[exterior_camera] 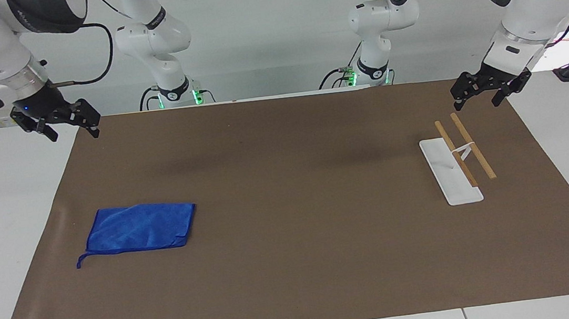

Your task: Right arm passes towel to left arm to hang

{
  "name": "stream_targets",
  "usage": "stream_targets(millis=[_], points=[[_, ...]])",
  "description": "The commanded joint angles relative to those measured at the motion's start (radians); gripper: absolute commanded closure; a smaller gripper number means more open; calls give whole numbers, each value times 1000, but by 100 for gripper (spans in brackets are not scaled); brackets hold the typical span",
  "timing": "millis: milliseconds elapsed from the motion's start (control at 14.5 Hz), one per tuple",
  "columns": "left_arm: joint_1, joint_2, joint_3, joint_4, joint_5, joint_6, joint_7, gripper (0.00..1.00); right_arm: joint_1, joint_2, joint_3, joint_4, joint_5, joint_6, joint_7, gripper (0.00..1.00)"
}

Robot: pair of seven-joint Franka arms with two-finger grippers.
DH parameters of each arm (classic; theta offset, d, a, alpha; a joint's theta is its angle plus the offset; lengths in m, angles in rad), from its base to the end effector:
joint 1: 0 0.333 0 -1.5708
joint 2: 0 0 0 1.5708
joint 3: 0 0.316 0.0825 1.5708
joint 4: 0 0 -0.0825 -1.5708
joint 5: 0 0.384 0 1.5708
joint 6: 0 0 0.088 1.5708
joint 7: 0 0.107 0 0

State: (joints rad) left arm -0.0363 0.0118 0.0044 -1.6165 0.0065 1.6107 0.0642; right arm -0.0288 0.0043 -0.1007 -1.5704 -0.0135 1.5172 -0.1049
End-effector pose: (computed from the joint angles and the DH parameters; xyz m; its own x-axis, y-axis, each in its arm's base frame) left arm 0.5602 -0.0172 0.5998 0.9952 -0.0962 -0.0180 -0.0963 -0.9953 -0.0054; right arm 0.5451 -0.0724 0.6178 0.9980 -0.0251 -0.0586 -0.0247 -0.9997 0.0078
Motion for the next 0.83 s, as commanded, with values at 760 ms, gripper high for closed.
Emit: stream_targets(millis=[760], points=[[-1, -12, 2, -13, 9, 6, -7, 0, 47, 224, 6, -398, 47, 711, -41, 0]])
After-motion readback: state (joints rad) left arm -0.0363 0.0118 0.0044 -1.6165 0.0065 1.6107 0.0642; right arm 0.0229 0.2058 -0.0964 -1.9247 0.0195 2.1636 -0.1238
